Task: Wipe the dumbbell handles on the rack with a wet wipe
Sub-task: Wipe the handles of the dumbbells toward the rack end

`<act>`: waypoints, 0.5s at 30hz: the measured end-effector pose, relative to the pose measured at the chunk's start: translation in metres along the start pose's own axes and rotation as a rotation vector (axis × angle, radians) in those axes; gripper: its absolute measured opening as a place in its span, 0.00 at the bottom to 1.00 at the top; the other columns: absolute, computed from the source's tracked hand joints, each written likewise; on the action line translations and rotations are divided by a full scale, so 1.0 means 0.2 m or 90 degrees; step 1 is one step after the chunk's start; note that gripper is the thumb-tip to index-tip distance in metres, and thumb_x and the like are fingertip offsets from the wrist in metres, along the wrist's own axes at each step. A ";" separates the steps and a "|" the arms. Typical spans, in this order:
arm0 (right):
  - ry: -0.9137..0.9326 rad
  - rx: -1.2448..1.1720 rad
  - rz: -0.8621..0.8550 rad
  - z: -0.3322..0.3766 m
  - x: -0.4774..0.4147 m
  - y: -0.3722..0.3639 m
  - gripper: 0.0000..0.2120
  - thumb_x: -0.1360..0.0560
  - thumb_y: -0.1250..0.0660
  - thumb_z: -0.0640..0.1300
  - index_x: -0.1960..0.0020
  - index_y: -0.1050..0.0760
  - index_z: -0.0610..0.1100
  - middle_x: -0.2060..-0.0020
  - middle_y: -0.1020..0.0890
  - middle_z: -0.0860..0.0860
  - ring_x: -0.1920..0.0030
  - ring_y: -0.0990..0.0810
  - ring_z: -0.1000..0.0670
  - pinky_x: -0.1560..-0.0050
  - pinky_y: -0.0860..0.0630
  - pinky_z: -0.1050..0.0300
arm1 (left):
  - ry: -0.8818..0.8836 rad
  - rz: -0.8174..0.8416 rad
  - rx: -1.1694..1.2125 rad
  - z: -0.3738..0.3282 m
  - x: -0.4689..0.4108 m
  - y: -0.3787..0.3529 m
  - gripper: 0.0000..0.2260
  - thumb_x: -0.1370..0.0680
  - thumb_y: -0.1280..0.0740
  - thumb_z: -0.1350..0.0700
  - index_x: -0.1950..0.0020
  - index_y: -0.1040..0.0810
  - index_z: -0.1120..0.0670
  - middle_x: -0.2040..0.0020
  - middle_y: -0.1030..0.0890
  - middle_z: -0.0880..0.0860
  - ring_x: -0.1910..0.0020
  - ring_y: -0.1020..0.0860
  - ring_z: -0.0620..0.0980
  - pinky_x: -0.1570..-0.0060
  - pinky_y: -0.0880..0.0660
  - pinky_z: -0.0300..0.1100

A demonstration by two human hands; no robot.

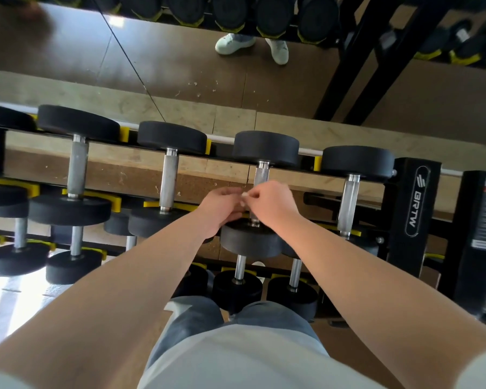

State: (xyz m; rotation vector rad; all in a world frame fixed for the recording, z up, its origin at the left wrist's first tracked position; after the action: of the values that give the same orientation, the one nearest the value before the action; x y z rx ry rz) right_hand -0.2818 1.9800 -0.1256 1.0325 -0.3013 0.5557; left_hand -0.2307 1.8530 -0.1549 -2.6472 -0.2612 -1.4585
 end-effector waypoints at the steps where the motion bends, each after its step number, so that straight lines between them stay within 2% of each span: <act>1: -0.014 -0.112 -0.027 -0.02 0.00 0.03 0.10 0.18 0.33 0.49 0.42 0.16 0.47 0.55 0.17 0.56 0.58 0.18 0.56 0.60 0.22 0.64 | -0.017 0.018 0.021 -0.01 0.01 0.00 0.09 0.19 0.30 0.58 0.39 0.22 0.50 0.42 0.16 0.54 0.46 0.15 0.50 0.44 0.17 0.48; 4: -0.014 -0.296 -0.010 -0.05 0.00 0.06 0.10 0.18 0.32 0.45 0.38 0.17 0.46 0.56 0.15 0.54 0.57 0.14 0.52 0.55 0.15 0.56 | -0.049 0.037 0.072 -0.03 0.00 -0.02 0.14 0.20 0.28 0.55 0.35 0.22 0.51 0.40 0.16 0.55 0.45 0.15 0.53 0.45 0.17 0.51; 6: -0.020 -0.340 0.020 -0.06 0.01 0.03 0.12 0.18 0.32 0.44 0.36 0.18 0.46 0.59 0.14 0.51 0.60 0.14 0.54 0.57 0.15 0.57 | -0.053 0.006 0.090 -0.05 -0.01 -0.03 0.14 0.22 0.27 0.56 0.36 0.21 0.50 0.38 0.19 0.56 0.44 0.15 0.55 0.48 0.16 0.51; 8: -0.036 -0.366 0.011 -0.09 0.01 0.02 0.14 0.18 0.32 0.43 0.33 0.19 0.47 0.58 0.15 0.51 0.61 0.15 0.55 0.57 0.16 0.58 | -0.066 0.004 0.106 -0.08 -0.03 -0.06 0.15 0.22 0.26 0.59 0.36 0.22 0.51 0.38 0.20 0.57 0.46 0.15 0.55 0.47 0.16 0.51; 9: -0.043 -0.371 -0.008 -0.11 0.01 0.03 0.14 0.18 0.33 0.42 0.33 0.20 0.48 0.56 0.15 0.51 0.60 0.15 0.54 0.55 0.16 0.56 | -0.083 -0.012 0.098 -0.11 -0.04 -0.07 0.15 0.23 0.26 0.60 0.37 0.22 0.50 0.39 0.19 0.56 0.47 0.15 0.53 0.46 0.16 0.51; 12: -0.106 -0.390 -0.079 -0.18 0.02 0.07 0.13 0.17 0.35 0.41 0.35 0.19 0.49 0.49 0.15 0.51 0.54 0.16 0.53 0.46 0.16 0.51 | -0.149 -0.160 -0.016 -0.21 -0.07 -0.06 0.12 0.23 0.26 0.56 0.42 0.21 0.45 0.47 0.17 0.49 0.51 0.15 0.47 0.44 0.18 0.48; 15: -0.168 -0.413 -0.091 -0.25 0.05 0.08 0.11 0.18 0.35 0.41 0.39 0.17 0.49 0.53 0.16 0.53 0.56 0.17 0.53 0.45 0.16 0.50 | -0.143 -0.144 -0.038 -0.23 -0.09 -0.11 0.08 0.21 0.27 0.54 0.42 0.18 0.48 0.52 0.15 0.48 0.55 0.15 0.46 0.44 0.18 0.48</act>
State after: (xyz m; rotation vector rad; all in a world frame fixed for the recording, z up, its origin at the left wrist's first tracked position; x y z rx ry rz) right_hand -0.2845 2.0327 -0.1333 0.4859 -0.5909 0.1633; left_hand -0.2828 1.8646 -0.1452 -2.9128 -0.5614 -1.2385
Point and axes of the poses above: each hand's wrist, its own x-axis away from the middle knuckle, its own y-axis out of the back of the hand, z = x × y, the point moved 6 cm from there along -x, towards the middle knuckle
